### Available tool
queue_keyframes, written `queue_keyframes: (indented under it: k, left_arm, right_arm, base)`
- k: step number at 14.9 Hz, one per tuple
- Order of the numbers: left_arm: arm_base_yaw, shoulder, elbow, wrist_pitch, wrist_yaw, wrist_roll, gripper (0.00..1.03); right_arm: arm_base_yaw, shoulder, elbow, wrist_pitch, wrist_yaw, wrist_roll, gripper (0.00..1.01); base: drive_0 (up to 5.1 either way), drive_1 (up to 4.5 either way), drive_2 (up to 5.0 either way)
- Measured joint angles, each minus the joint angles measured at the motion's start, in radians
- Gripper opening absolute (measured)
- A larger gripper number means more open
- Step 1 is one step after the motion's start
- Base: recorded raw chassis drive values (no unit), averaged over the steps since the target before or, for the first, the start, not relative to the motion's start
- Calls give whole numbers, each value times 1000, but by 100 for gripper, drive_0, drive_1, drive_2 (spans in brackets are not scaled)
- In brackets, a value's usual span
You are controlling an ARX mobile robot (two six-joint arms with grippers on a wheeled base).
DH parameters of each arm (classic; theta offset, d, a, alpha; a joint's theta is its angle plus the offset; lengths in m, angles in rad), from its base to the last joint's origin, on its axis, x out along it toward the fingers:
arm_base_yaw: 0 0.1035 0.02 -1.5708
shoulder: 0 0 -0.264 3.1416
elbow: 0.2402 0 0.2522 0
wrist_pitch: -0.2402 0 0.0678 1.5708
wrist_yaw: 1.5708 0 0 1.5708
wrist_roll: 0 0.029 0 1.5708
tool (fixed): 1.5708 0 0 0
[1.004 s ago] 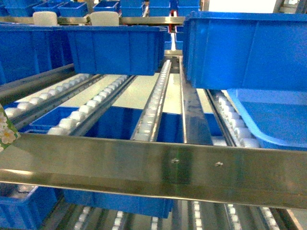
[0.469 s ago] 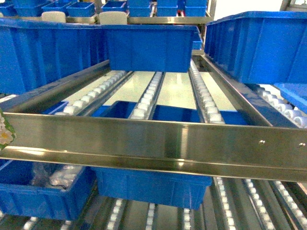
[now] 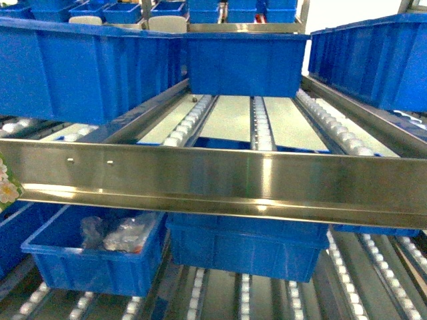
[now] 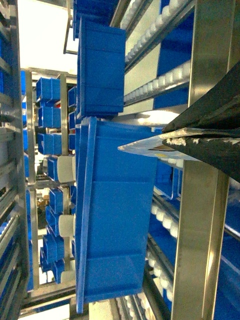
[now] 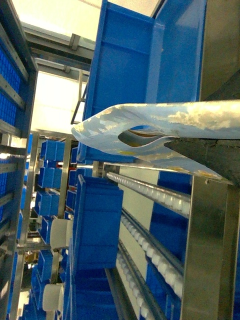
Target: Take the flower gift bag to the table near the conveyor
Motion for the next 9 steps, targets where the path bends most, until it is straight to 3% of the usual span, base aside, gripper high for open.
queue_keyframes:
  k: [9]
  left_arm:
    - [0,0,0,1,0,0,2]
  right_arm:
    - [0,1,0,0,0,0,2]
  base:
    - [-470,101,378]
